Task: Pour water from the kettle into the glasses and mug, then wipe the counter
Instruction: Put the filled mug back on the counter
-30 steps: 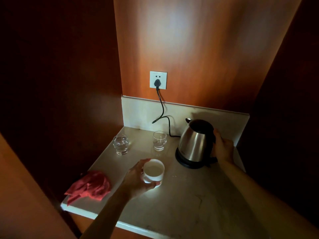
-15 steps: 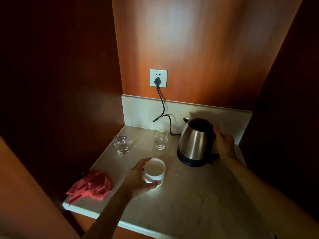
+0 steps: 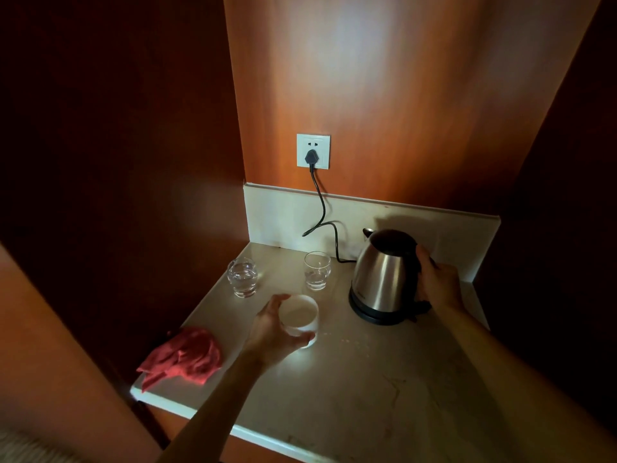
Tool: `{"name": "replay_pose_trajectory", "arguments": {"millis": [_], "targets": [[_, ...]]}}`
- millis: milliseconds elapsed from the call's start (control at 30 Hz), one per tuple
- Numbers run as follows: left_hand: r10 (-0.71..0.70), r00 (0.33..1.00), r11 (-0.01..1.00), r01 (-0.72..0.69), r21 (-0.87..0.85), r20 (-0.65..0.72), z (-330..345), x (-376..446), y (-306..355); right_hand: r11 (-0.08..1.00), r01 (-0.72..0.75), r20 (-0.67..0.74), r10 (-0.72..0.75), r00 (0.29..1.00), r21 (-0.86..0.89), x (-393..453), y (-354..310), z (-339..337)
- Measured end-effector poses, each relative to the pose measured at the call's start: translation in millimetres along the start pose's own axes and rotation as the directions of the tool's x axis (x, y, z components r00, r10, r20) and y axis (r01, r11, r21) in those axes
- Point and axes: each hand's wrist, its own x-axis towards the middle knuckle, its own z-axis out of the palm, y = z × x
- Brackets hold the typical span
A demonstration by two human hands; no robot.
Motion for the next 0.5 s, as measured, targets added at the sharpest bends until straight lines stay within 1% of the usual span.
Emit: {"name": "replay_pose_trajectory", "arguments": {"millis": [133, 200, 333, 500], "targets": [[-0.045, 0.996, 0.998, 0.048, 0.034, -0.082, -7.9, 33.3, 10.2, 1.0, 0.005, 0.019, -0.005, 1.0, -0.003, -0.7, 2.9, 0.0], [-0.062, 0.993, 0.996, 0.068, 0.06, -0.101, -12.8, 51.5, 14.4, 1.0, -0.001, 0.034, 0.001, 0.999, -0.005, 1.5, 4.8, -0.3], [-0.108, 0.99, 0.99, 0.116, 0.084, -0.091, -18.1, 82.4, 14.6, 0.999, -0.031, 0.047, 0.032, 0.998, -0.036, 5.8, 6.5, 1.9], [-0.161, 0.983, 0.981, 0.168, 0.093, -0.084, -11.6, 102.3, 11.8, 1.0, -0.014, 0.037, 0.015, 0.999, -0.027, 7.1, 8.0, 3.2]]}}
